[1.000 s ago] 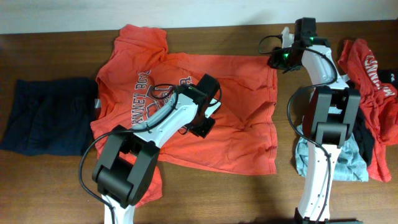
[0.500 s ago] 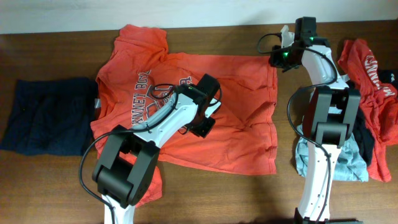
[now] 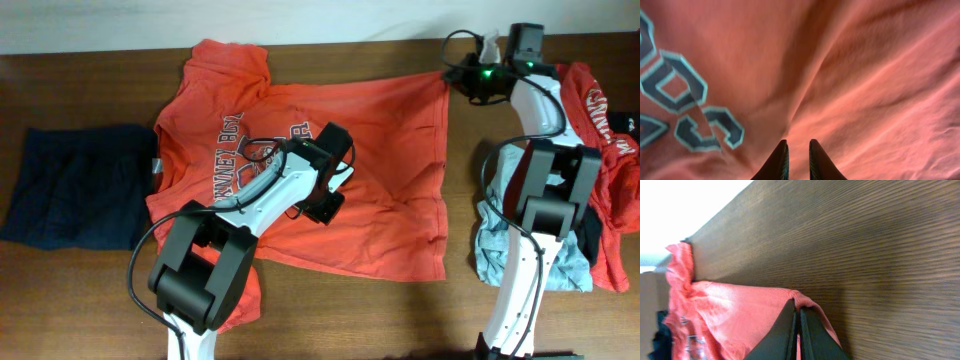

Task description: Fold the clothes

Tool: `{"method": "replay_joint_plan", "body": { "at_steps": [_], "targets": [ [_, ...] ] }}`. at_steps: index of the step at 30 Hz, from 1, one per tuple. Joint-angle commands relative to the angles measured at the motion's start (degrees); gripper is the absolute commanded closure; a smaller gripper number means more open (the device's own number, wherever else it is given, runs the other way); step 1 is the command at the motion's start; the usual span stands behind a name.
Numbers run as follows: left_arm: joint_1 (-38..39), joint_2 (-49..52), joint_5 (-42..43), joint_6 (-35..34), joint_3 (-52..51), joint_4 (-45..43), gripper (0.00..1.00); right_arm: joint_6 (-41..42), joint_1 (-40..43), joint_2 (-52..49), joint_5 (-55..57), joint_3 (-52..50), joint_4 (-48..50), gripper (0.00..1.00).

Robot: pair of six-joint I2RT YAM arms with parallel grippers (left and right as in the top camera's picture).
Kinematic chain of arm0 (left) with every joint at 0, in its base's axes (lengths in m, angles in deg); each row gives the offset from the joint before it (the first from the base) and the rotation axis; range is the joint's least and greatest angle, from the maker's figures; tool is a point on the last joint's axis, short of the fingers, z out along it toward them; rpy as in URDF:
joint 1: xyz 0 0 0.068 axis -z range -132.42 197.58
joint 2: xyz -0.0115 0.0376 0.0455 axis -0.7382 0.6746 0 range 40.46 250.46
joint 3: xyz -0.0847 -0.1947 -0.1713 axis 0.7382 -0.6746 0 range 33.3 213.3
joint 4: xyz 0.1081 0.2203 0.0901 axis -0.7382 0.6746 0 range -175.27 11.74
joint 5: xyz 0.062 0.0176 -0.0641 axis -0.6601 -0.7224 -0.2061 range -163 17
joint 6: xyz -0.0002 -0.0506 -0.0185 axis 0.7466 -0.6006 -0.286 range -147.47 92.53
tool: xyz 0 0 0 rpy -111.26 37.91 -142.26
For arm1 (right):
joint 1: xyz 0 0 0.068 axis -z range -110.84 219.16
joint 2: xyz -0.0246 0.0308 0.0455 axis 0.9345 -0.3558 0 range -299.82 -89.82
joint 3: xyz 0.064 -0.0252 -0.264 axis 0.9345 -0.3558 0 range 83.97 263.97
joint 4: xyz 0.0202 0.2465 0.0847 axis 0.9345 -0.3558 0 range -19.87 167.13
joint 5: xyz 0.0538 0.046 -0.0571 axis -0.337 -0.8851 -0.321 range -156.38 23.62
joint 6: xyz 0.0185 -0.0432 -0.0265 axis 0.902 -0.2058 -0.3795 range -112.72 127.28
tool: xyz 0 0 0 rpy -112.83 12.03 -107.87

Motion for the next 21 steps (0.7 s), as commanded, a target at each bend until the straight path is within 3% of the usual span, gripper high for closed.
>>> {"method": "replay_joint_plan", "body": {
  "at_steps": [1, 17, 18, 19, 20, 21],
  "targets": [
    [0.0, 0.7, -0.4, 0.9, -0.6, -0.2, 0.85, 1.9, 0.0, -0.2, -2.2, 1.0, 0.5, 0.96],
    [0.0, 0.7, -0.4, 0.9, -0.6, -0.3, 0.85, 2.0, -0.3, -0.2, 6.1, 1.0, 10.5, 0.96],
    [0.0, 0.7, -0.5, 0.9, -0.6, -0.3, 0.85, 1.9, -0.4, -0.2, 6.7, 1.0, 10.1, 0.7],
    [0.0, 0.7, -0.7, 0.9, -0.6, -0.3, 0.85, 1.8, -0.4, -0.2, 6.7, 1.0, 10.0, 0.52],
    [0.0, 0.7, -1.2, 0.9, -0.6, -0.3, 0.85, 1.5, -0.3, -0.1, 6.7, 1.0, 9.6, 0.27],
    [0.0, 0.7, -1.5, 0.9, -0.6, -0.3, 0.85, -0.1, 0.1, 0.2, 6.7, 1.0, 8.7, 0.18]
  ]
}}
